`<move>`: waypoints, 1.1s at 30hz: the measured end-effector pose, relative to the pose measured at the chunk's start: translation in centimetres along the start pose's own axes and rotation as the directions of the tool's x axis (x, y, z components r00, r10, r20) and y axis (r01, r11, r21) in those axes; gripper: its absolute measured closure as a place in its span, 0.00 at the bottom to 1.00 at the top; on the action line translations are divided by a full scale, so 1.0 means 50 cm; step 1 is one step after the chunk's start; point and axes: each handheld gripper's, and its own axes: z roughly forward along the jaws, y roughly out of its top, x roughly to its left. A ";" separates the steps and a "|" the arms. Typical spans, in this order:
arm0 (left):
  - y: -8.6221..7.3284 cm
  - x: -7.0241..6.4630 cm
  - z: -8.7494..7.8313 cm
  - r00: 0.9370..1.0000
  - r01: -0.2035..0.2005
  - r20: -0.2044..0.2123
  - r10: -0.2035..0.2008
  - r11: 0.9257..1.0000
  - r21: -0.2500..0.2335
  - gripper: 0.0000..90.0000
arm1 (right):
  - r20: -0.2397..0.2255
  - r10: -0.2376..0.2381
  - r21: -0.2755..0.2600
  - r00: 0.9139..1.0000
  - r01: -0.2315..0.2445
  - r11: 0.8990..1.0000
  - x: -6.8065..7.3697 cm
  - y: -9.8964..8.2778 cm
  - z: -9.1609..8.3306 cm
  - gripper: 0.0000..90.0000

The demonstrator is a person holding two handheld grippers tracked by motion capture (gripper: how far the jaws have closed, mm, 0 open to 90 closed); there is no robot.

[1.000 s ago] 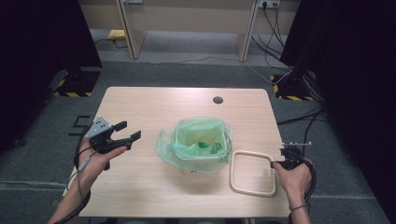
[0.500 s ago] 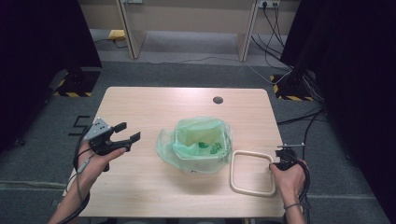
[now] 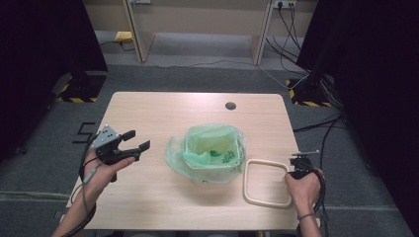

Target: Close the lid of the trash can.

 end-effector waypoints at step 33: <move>0.000 -0.010 0.002 1.000 -0.017 0.016 0.017 1.000 -0.014 0.32 | -0.025 0.023 0.023 0.999 -0.022 0.999 0.004 0.022 -0.050 0.91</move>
